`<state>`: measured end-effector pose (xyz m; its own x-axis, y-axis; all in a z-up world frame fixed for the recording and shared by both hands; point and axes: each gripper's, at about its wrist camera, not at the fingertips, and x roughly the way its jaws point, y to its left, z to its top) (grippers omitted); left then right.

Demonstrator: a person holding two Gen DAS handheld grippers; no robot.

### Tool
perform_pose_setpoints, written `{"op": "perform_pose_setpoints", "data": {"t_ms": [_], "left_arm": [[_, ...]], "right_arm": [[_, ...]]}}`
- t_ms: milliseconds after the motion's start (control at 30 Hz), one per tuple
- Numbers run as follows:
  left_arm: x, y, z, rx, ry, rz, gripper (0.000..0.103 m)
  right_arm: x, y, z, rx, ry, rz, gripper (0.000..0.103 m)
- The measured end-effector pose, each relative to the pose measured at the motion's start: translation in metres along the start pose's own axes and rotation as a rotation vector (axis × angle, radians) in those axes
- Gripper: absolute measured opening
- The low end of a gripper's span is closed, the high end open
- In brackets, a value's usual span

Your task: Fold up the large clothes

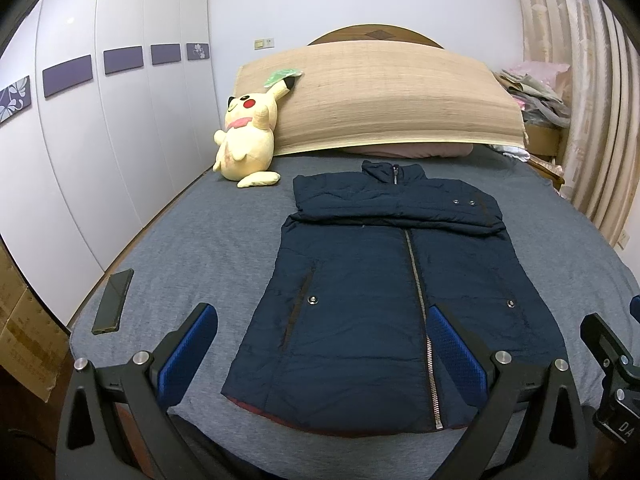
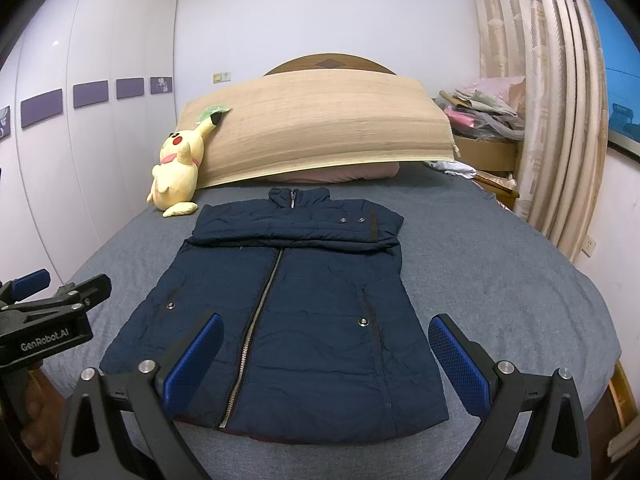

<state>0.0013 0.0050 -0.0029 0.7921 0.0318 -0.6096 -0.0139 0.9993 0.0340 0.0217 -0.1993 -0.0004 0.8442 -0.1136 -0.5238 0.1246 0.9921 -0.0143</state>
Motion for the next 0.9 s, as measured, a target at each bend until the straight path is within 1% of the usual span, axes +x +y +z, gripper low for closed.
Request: {"op": "perform_pose_setpoints", "data": {"t_ms": [900], "left_arm": [[-0.0016, 0.001, -0.0004, 0.011, -0.003, 0.006, 0.103]], "right_arm": [[0.0022, 0.0049, -0.0007, -0.022, 0.008, 0.0, 0.103]]}}
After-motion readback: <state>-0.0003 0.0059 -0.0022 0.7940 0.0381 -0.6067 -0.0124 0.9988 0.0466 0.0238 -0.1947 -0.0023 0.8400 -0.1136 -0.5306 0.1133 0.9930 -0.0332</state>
